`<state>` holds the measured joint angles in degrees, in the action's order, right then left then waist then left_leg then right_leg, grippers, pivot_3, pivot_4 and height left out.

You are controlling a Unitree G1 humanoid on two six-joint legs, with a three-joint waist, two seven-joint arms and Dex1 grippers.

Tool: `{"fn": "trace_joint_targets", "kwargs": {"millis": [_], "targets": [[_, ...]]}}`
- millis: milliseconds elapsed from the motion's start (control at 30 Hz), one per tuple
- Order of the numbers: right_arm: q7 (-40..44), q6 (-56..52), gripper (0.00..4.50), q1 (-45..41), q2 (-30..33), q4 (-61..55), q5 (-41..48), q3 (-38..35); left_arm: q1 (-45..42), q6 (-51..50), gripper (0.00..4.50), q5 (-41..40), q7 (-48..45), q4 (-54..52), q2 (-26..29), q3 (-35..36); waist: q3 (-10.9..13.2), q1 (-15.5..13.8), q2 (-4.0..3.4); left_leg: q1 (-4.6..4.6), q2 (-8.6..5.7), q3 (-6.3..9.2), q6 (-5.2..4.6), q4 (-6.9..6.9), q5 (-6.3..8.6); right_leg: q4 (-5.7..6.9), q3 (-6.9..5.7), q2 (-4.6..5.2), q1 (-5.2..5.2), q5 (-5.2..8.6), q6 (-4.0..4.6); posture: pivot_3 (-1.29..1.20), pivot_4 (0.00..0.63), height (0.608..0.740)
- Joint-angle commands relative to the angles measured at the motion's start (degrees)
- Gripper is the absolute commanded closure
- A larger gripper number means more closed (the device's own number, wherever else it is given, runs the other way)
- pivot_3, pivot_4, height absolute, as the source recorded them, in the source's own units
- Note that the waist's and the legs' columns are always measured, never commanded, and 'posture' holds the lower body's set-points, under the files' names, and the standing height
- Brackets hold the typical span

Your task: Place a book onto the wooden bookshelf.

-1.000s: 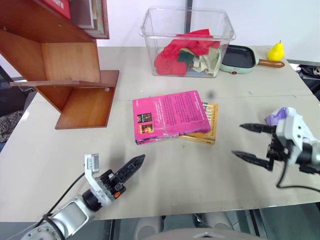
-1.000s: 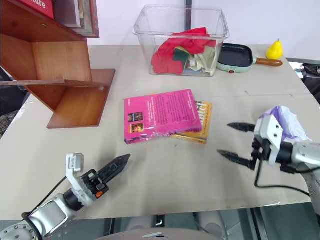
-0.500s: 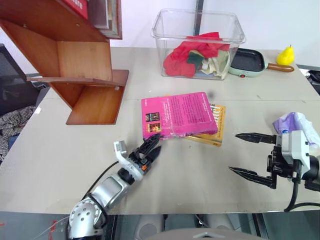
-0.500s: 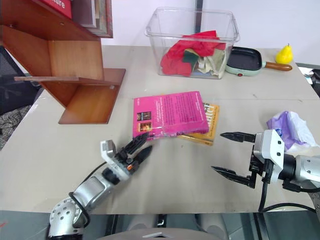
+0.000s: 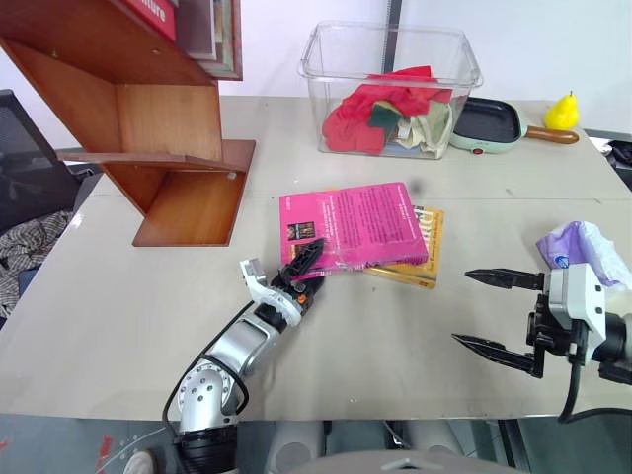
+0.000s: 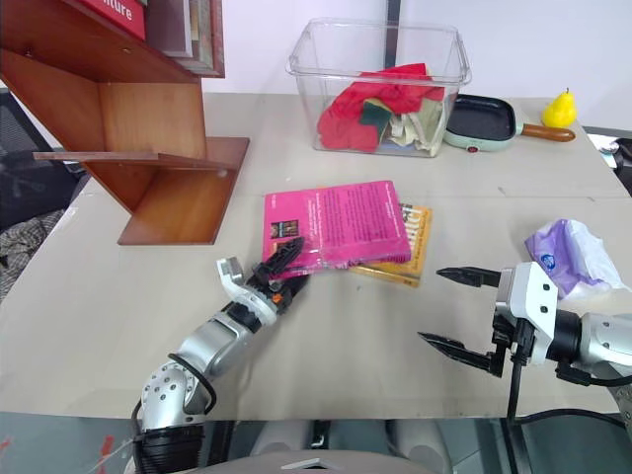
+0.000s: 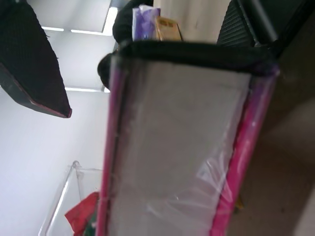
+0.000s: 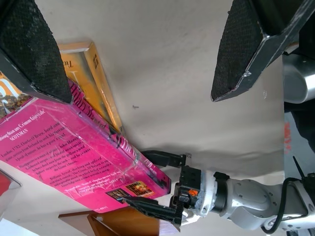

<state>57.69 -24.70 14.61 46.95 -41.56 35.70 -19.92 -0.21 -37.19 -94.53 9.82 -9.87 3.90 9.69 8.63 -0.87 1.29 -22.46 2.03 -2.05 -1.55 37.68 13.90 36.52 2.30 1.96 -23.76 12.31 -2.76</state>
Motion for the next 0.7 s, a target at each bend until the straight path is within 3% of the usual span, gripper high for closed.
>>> {"fn": "trace_joint_targets", "kwargs": {"millis": [33,133,233,400,500,700], "targets": [[-0.41,0.82,0.06,0.11,0.67,-1.57,-0.22,0.12,-1.01,2.49,0.00,2.71,0.78,3.95,-1.95,1.90,-0.01,0.02,-0.03,0.01,-0.02,0.03,0.00,0.00,0.00,0.00,0.00,0.00,0.02,0.00,0.00,0.00,0.150,0.740],[-0.01,1.43,0.06,-0.39,0.91,-0.46,-1.07,0.92,-2.31,3.61,0.00,4.15,0.24,5.24,-3.62,3.26,-0.07,0.08,-0.13,0.08,-0.12,0.21,0.01,0.00,0.01,0.00,-0.03,-0.01,0.08,0.00,0.00,0.00,0.150,0.740],[-0.15,1.49,0.00,-1.88,1.13,0.31,-1.60,2.03,-2.51,3.72,0.79,4.42,0.11,6.10,-4.35,4.57,-0.08,0.15,-0.14,0.19,-0.24,0.42,0.02,0.00,0.01,0.00,-0.06,-0.01,0.16,0.00,0.00,0.00,0.150,0.740],[0.55,1.99,0.00,-2.83,1.36,1.73,-2.13,2.70,-1.25,1.39,3.18,3.88,-0.86,5.76,-2.86,6.35,-0.09,0.27,-0.16,0.29,-0.57,0.97,0.24,-0.04,0.14,0.00,-0.07,0.00,0.22,0.00,0.00,0.00,0.150,0.740],[0.80,2.63,0.00,-3.60,1.21,2.68,-2.80,4.16,-0.55,-0.24,4.21,3.27,-2.66,5.24,0.49,8.36,-0.08,0.65,-0.14,0.29,-0.58,1.03,0.22,-0.08,0.13,0.00,-0.07,-0.01,0.20,0.00,0.00,0.00,0.150,0.740],[0.69,3.66,0.00,-6.94,0.36,5.12,-3.48,7.44,-1.28,-2.15,4.32,4.61,-13.22,-0.42,12.58,13.62,0.29,1.99,0.45,0.29,-0.51,1.14,0.03,-0.35,0.02,-0.06,-0.02,-0.13,0.11,0.03,0.05,0.00,0.150,0.740]]}}
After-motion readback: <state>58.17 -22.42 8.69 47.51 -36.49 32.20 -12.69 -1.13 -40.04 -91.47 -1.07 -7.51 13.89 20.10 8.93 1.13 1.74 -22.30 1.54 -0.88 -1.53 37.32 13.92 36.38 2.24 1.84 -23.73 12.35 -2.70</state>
